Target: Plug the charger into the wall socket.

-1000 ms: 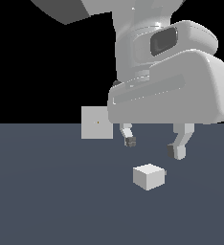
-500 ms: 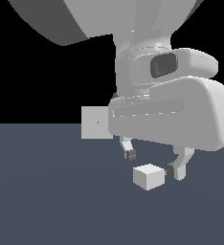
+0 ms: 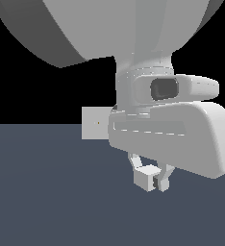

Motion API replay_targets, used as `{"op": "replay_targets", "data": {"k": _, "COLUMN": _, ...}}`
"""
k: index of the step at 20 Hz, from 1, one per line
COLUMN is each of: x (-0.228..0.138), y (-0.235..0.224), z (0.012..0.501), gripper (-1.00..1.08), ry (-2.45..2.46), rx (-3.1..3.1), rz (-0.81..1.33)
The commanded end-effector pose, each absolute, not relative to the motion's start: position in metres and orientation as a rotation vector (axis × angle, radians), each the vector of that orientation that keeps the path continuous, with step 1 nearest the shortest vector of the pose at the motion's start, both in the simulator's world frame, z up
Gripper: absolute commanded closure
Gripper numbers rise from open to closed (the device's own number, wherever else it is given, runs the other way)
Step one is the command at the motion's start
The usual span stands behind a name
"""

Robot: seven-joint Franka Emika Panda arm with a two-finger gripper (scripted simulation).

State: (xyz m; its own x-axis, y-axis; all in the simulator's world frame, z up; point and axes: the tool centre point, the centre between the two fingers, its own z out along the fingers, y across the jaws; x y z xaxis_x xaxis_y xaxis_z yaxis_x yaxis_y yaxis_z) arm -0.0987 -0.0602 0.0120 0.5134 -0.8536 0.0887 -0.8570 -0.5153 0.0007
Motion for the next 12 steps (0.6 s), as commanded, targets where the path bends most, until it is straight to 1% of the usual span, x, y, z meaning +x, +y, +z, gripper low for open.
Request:
{"op": "replay_targets", "data": {"k": 1, "x": -0.0983, "y": -0.0601, "z": 0.0117, "gripper": 1.08, "ry": -1.524, "rx": 2.694, "rz": 0.120}}
{"op": "replay_targets", "data": {"k": 12, "x": -0.0964, "y": -0.0593, "z": 0.0131, "gripper": 1.08, "ry": -1.510, "rx": 2.703, "rz": 0.122}}
